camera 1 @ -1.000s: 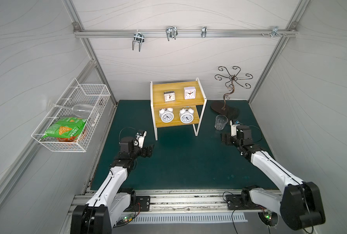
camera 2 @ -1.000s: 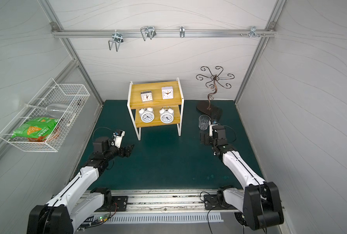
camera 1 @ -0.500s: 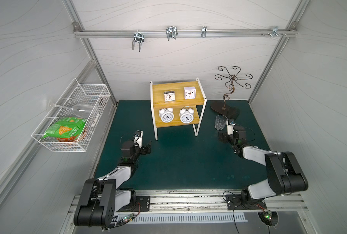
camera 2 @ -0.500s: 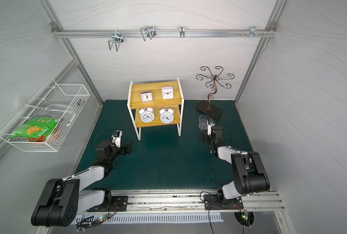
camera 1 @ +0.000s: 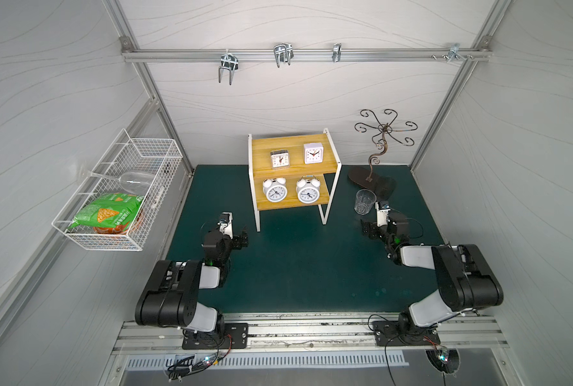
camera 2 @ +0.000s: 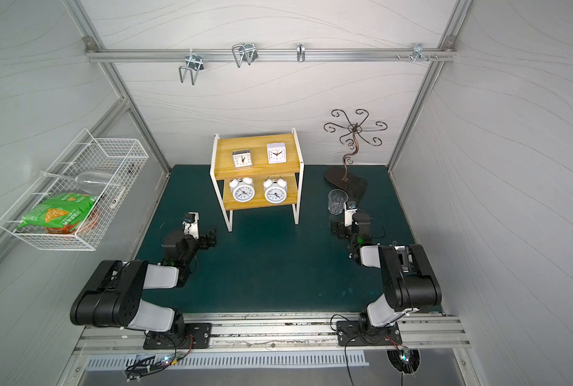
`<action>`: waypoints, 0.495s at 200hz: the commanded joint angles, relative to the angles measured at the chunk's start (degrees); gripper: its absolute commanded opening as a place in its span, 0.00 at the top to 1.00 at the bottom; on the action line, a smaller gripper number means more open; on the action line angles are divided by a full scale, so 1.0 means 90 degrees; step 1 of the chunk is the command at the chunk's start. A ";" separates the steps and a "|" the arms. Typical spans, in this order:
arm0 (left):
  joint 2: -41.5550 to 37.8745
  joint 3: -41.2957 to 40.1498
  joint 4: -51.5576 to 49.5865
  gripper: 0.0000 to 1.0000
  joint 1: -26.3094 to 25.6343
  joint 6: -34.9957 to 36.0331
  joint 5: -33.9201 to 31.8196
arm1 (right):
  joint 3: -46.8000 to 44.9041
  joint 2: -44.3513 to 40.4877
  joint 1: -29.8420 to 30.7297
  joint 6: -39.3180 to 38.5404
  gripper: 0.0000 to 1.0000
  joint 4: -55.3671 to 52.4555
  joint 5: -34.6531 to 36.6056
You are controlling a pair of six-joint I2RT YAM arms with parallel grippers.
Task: Place the alarm clocks on the shelf by style
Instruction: Reset both arms
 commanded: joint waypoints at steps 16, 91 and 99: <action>0.0265 0.0126 0.0840 0.00 0.0033 -0.0088 -0.0154 | -0.0230 0.0185 -0.0154 0.0092 0.01 0.0954 -0.0213; 0.0313 0.0311 0.0569 0.00 0.0033 -0.0227 -0.0511 | -0.0186 0.0123 -0.0158 0.0165 0.01 0.0744 -0.0083; 0.0294 0.0321 0.0525 0.00 0.0033 -0.0231 -0.0511 | -0.0193 0.0119 -0.0155 0.0168 0.01 0.0747 -0.0076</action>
